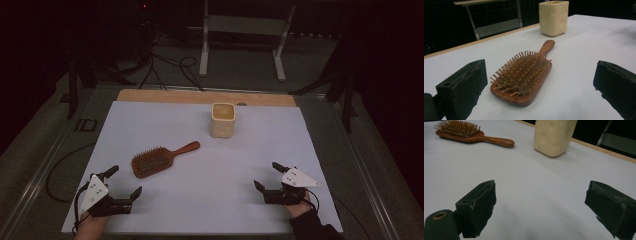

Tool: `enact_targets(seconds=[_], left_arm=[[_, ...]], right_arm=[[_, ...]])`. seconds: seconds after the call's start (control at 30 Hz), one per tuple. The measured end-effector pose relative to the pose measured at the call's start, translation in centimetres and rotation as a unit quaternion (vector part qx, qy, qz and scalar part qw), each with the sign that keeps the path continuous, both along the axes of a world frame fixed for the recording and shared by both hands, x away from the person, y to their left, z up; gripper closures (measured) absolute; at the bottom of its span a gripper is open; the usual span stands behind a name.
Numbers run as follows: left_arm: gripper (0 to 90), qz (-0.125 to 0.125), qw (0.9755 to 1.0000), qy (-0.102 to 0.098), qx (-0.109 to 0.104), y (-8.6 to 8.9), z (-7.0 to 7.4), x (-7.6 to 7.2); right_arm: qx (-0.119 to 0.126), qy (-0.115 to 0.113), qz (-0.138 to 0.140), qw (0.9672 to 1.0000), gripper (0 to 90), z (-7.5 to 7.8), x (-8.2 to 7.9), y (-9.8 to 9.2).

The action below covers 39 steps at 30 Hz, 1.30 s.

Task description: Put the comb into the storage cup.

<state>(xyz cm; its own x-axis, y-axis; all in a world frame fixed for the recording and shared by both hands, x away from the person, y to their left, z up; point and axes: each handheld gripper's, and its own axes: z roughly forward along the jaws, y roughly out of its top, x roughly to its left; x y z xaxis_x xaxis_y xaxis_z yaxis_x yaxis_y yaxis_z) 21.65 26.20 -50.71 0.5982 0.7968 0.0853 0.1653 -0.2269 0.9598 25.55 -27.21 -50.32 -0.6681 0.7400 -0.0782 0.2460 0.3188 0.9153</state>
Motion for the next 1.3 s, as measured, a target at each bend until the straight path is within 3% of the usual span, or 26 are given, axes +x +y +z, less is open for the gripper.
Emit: enact_targets(seconds=[0.7,0.97,1.2,1.3], left_arm=[[0.0,-0.005,1.0000,0.006,0.004,-0.5,0.4,-0.1],[0.0,-0.017,0.9998,0.010,0.007,-1.2,1.6,0.0],[0.0,-0.029,0.9993,0.022,-0.006,-1.8,3.0,0.3],[0.0,-0.033,0.9993,0.017,-0.004,-1.9,3.8,0.4]], right_arm=[[0.003,-0.016,-0.002,0.9999,8.9,0.4,-0.4,0.2],[0.003,-0.023,-0.008,0.9997,8.9,0.5,-0.6,0.1],[0.006,-0.023,-0.007,0.9997,8.9,0.5,-0.7,0.2],[0.005,-0.027,-0.007,0.9996,8.9,0.6,-0.8,0.3]])
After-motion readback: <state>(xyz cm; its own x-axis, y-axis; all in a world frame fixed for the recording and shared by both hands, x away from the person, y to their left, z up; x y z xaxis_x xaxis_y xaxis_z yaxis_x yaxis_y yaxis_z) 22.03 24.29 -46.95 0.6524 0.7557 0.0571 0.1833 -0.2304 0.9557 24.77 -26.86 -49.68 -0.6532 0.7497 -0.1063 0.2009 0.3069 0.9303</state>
